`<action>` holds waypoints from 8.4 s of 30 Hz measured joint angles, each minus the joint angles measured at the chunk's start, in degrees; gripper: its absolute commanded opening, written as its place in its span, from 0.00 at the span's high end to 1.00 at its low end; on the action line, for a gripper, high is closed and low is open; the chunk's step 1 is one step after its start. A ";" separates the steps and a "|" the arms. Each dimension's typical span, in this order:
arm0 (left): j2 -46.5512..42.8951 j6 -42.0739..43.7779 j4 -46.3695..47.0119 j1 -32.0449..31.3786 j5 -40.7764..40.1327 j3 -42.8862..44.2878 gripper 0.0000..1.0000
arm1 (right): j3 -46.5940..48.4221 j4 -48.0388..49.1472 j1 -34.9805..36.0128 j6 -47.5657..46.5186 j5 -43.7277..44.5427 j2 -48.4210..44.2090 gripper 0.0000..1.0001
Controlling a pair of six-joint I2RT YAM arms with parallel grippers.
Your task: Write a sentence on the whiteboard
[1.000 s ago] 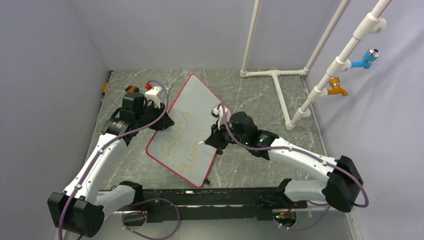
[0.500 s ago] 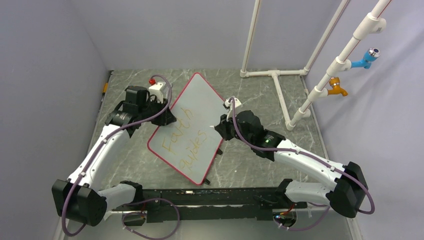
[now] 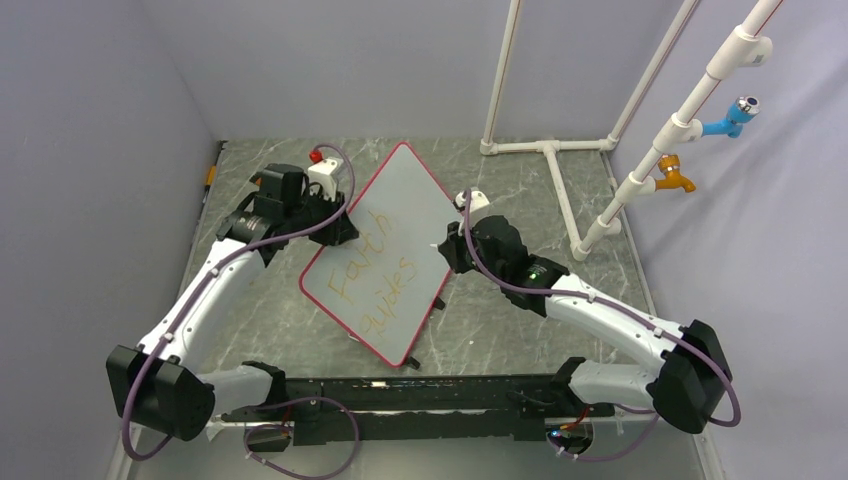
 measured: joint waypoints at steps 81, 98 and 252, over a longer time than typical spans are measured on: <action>-10.01 -1.55 1.51 -0.70 -3.43 -7.72 1.00 | 3.87 6.84 -8.22 -1.07 -15.93 14.32 1.00; -10.01 -1.62 1.51 -0.70 -3.43 -7.72 1.00 | 3.45 4.13 -8.59 -1.18 -17.73 14.29 1.00; -10.03 -2.32 1.55 -0.70 -3.82 -7.82 1.00 | 1.60 10.27 -11.56 3.08 -16.68 15.91 1.00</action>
